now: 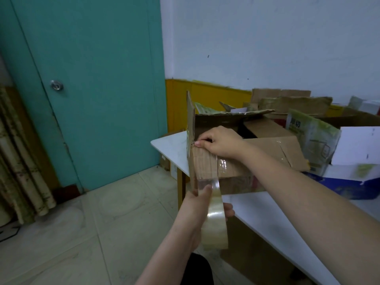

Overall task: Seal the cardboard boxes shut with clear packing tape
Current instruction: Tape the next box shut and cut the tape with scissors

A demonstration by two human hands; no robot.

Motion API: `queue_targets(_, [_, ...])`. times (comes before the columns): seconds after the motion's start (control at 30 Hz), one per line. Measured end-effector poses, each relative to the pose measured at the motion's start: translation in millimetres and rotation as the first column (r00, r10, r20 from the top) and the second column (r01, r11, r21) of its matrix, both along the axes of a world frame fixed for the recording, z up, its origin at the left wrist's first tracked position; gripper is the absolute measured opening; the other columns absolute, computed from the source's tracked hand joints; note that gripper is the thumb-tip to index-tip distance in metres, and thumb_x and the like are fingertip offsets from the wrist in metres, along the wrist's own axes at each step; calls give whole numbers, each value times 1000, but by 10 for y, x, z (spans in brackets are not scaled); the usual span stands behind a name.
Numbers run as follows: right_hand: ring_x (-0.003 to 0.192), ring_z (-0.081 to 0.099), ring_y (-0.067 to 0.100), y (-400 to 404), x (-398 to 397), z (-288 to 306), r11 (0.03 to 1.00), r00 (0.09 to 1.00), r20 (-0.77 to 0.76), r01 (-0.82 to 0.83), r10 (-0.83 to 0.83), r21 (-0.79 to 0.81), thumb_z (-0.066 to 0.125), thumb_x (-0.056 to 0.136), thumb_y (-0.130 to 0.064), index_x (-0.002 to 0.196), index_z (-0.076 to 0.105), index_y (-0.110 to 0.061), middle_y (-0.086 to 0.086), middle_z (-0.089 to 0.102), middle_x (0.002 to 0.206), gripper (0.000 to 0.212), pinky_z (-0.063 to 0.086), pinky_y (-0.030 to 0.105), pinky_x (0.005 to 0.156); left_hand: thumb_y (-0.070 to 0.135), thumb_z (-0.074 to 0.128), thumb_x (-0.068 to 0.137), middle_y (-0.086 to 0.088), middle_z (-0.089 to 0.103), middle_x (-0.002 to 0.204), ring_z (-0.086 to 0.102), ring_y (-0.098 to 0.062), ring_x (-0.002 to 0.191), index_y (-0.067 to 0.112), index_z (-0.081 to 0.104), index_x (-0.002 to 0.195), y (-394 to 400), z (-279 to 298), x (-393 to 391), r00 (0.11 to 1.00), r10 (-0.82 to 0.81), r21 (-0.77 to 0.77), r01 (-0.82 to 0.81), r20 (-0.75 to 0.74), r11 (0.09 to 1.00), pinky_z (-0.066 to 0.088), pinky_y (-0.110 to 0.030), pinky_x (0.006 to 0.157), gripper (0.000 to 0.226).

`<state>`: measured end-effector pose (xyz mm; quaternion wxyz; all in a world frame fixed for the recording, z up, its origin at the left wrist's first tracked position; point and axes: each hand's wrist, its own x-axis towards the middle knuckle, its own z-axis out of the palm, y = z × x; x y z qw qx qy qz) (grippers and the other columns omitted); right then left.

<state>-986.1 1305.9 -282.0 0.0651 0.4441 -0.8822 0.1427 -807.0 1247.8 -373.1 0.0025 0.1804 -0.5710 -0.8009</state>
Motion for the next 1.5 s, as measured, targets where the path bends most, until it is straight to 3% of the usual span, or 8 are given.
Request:
queue_targets(0.53, [90, 55, 16, -28, -22, 63, 998, 1000, 26, -5, 3, 60, 40, 104, -47, 100, 65, -30, -16, 51, 77, 31, 38, 32, 71, 18, 52, 102, -28, 67, 122, 70, -43, 105, 15, 52, 133, -195, -201, -319, 968, -186, 168, 214, -169, 962, 48, -58, 101, 32])
queue_targets(0.73, [120, 50, 23, 263, -18, 4, 978, 930, -360, 8, 70, 209, 17, 97, -65, 152, 33, -34, -3, 55, 138, 65, 41, 39, 94, 13, 55, 101, -19, 72, 118, 70, -36, 110, 6, 62, 124, -177, -193, -410, 972, -117, 134, 146, -204, 980, 50, -54, 103, 24])
queue_targets(0.83, [133, 43, 21, 515, -4, -11, 985, 963, -267, 71, -26, 160, 23, 81, -84, 157, 16, -36, -5, 46, 150, 90, 36, 41, 108, 12, 55, 101, -19, 74, 114, 72, -32, 108, 4, 64, 123, -156, -141, -396, 972, -113, 130, 142, -205, 981, 52, -50, 101, 26])
queue_targets(1.0, [135, 44, 16, 718, 83, 3, 987, 988, -32, 154, -153, 45, 40, 72, -85, 145, 44, -40, -11, 49, 147, 86, 30, 46, 115, 19, 64, 95, -19, 74, 114, 70, -29, 111, 5, 70, 120, -130, -30, -330, 964, -119, 122, 151, -238, 981, 50, -51, 104, 30])
queue_targets(1.2, [130, 44, 15, 635, 250, -161, 972, 977, -69, 190, -201, -141, 59, 86, -63, 139, 53, -35, -10, 52, 141, 60, 26, 45, 116, 25, 67, 95, -14, 76, 108, 74, -27, 101, 10, 68, 122, 15, 41, -387, 975, 41, 152, -8, -216, 988, 57, -47, 95, 31])
queue_targets(1.33, [96, 59, 17, 1234, 625, -475, 884, 819, -471, 91, -328, -458, 60, 96, -26, 105, 71, -14, 2, 67, 106, 18, 49, 36, 85, 23, 66, 95, -13, 76, 110, 75, -26, 100, 13, 66, 123, -13, 46, -438, 967, 27, 112, 1, -254, 994, 62, -41, 84, 29])
queue_targets(1.43, [57, 52, 15, 1995, 820, -739, 747, 716, -315, 425, -623, -512, 58, 97, -23, 81, 64, -19, -2, 61, 69, 18, 37, 27, 47, 15, 64, 97, -11, 77, 107, 75, -24, 100, 9, 66, 122, -45, 16, -433, 967, -37, -8, 36, -251, 999, 61, -41, 85, 26])
queue_targets(1.5, [62, 54, 15, 2498, 730, -1012, 702, 680, -176, 677, -712, -222, 59, 96, -29, 79, 60, -26, -6, 59, 74, 17, 38, 29, 51, 9, 63, 97, -8, 77, 107, 75, -23, 101, 7, 67, 121, -70, -20, -422, 966, -85, -121, 57, -245, 991, 57, -44, 93, 25])
